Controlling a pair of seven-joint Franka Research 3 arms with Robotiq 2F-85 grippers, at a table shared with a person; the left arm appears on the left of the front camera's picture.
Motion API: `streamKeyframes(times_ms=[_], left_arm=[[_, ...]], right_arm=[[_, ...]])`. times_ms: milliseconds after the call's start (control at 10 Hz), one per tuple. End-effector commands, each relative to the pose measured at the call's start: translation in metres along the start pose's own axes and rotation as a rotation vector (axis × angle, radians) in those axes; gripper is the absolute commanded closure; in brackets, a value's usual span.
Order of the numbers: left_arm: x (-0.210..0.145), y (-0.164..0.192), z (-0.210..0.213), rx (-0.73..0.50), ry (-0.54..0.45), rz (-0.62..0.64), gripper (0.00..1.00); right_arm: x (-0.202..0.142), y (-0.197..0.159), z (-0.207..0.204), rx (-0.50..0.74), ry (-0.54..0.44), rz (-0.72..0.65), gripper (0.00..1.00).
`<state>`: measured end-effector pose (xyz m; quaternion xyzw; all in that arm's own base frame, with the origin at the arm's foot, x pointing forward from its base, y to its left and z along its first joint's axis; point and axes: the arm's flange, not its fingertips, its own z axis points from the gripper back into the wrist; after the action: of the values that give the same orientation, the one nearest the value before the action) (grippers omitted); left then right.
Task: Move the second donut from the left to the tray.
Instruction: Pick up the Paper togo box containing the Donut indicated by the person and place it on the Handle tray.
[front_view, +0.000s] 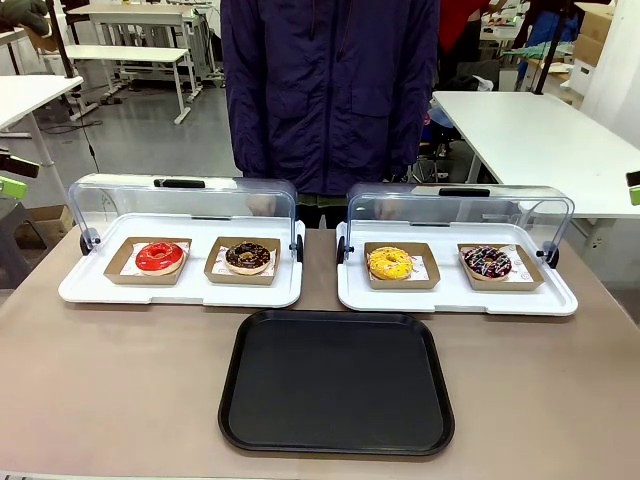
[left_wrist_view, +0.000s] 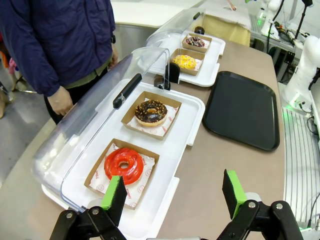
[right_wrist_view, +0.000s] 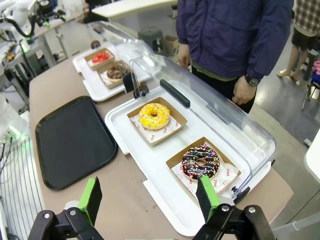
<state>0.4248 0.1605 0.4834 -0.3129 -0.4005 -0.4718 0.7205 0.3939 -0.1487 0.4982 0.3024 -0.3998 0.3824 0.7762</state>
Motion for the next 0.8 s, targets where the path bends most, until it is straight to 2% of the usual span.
streamKeyframes(times_ms=[0, 700], left_arm=[[0.0006, -0.0007, 0.0008, -0.008, -0.004, -0.006, 0.0], [0.0006, -0.0007, 0.0008, -0.008, -0.004, -0.006, 0.0]], right_arm=[[0.0028, -0.0014, -0.0006, -0.001, -0.02, 0.013, 0.0], [0.0028, -0.0014, -0.0006, -0.001, -0.02, 0.013, 0.0]])
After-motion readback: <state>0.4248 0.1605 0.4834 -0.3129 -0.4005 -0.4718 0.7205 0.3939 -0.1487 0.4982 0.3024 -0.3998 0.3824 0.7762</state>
